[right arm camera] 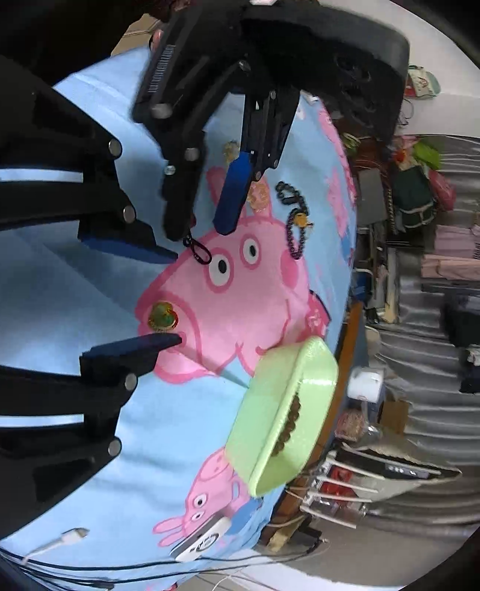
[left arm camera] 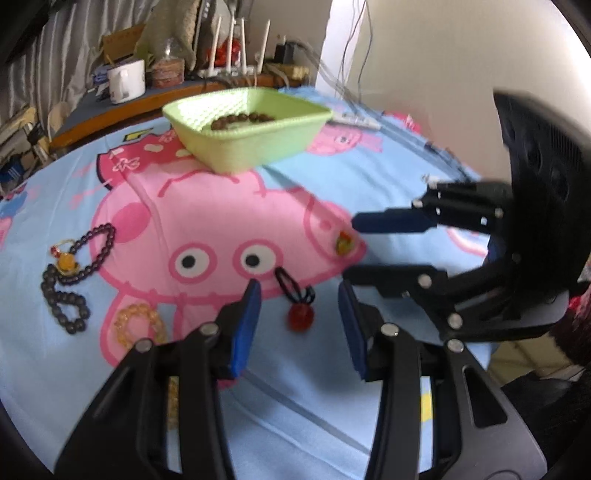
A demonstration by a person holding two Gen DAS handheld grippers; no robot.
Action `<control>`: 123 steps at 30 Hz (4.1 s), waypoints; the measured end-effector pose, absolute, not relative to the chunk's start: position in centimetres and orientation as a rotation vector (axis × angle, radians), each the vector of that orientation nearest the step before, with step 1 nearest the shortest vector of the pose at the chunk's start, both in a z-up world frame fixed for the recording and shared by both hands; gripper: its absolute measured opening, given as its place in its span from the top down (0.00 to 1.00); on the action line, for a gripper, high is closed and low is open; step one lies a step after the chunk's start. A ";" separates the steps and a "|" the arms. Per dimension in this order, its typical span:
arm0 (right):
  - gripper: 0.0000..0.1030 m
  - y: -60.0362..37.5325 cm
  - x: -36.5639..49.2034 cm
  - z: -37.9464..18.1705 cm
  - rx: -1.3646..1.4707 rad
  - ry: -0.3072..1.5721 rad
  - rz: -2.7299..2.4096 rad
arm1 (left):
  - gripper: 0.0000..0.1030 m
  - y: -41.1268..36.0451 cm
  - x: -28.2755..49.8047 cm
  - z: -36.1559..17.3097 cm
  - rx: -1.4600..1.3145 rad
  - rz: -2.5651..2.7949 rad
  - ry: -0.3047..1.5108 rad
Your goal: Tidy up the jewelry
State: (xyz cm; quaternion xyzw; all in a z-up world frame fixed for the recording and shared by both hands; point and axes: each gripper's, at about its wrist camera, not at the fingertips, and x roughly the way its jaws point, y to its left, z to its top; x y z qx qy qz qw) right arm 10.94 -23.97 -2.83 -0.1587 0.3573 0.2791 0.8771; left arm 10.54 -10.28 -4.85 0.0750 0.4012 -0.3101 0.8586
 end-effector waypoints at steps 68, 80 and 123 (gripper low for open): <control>1.00 -5.1 27.4 -2.6 -0.053 1.059 0.811 | 0.63 12.4 18.2 -2.9 -0.339 -0.284 0.647; 1.00 -11.8 24.4 0.0 -0.045 0.895 0.725 | 0.63 8.4 17.3 -2.2 -0.206 -0.459 0.641; 1.00 -17.4 19.4 -3.0 0.101 0.927 0.723 | 0.56 0.8 19.2 -4.7 0.179 -0.340 0.818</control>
